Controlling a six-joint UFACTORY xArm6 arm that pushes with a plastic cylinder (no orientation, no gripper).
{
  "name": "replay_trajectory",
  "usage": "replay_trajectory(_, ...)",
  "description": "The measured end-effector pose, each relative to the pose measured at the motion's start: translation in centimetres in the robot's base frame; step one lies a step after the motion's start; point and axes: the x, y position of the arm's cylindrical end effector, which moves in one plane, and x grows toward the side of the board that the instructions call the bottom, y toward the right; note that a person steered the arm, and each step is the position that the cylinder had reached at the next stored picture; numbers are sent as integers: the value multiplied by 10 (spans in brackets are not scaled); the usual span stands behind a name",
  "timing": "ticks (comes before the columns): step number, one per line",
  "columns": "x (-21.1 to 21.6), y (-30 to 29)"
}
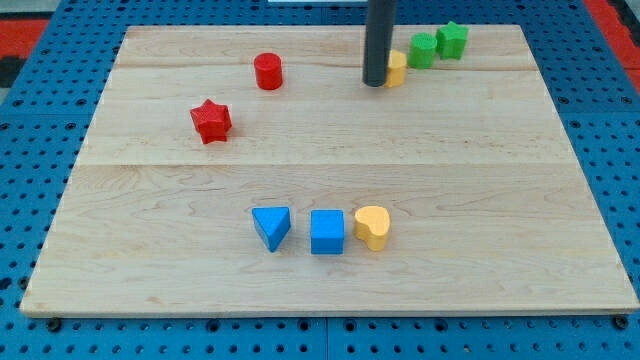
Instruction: Move the red blocks close to the yellow hexagon
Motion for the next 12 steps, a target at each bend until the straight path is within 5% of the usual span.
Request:
replay_trajectory(1, 22, -36)
replay_trajectory(2, 56, -135)
replay_trajectory(3, 33, -194)
replay_trajectory(4, -10, -158)
replay_trajectory(5, -11, -57)
replay_trajectory(7, 1, -12)
replay_trajectory(8, 47, -11)
replay_trajectory(9, 138, -56)
replay_trajectory(10, 186, -177)
replay_trajectory(11, 150, -231)
replay_trajectory(12, 92, -212)
